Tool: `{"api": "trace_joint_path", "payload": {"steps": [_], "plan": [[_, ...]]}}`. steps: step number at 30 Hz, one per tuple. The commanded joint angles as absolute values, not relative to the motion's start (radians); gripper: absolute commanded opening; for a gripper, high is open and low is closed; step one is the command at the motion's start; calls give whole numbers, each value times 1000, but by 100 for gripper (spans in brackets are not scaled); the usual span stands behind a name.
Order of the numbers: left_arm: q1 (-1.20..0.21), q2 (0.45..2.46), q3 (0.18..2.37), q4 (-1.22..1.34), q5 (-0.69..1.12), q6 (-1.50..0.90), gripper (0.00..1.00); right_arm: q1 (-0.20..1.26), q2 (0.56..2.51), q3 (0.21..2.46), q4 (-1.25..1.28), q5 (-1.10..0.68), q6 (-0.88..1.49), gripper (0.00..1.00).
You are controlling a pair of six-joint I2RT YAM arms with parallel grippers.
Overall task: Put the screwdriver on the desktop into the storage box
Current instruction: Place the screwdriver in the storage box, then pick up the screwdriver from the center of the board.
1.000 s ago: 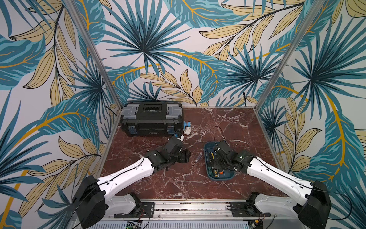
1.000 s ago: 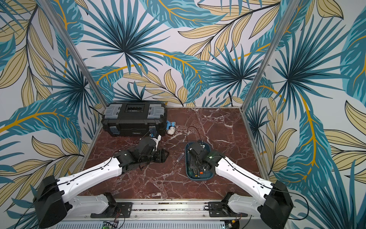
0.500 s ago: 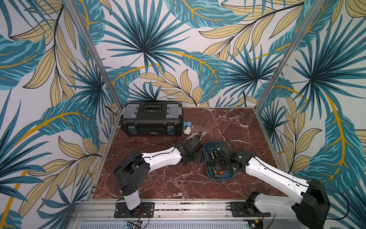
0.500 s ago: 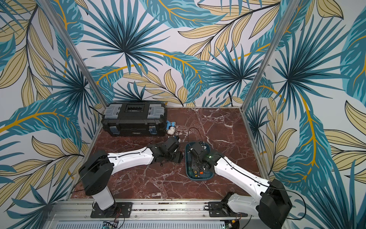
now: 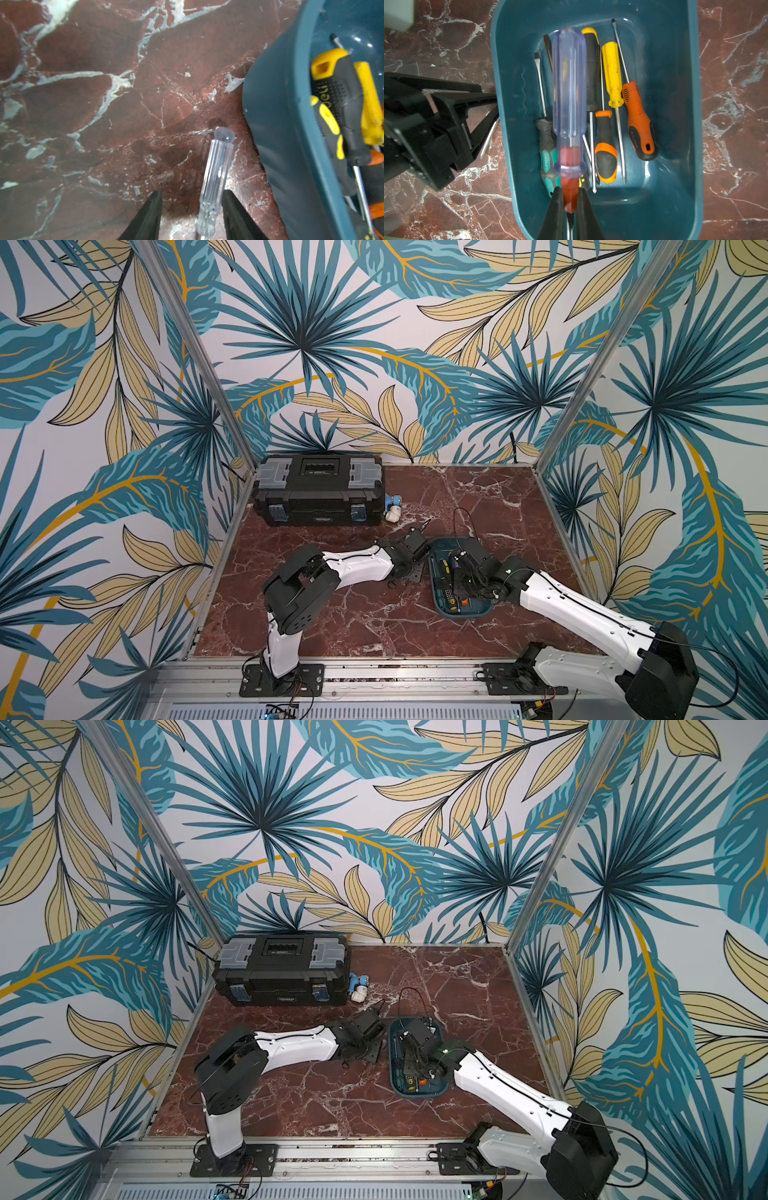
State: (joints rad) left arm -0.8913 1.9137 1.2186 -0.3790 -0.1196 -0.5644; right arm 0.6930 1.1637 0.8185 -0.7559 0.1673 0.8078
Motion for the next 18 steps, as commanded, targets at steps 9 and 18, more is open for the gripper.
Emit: {"api": "trace_joint_path", "payload": {"steps": [9,18], "plan": [[-893,1953,1283,-351,-114,-560,53,672,1212,863,-769,175,755,61],[-893,2004,1286,-361,-114,-587,46,674,1251,833,-699,63,781,33]]}}
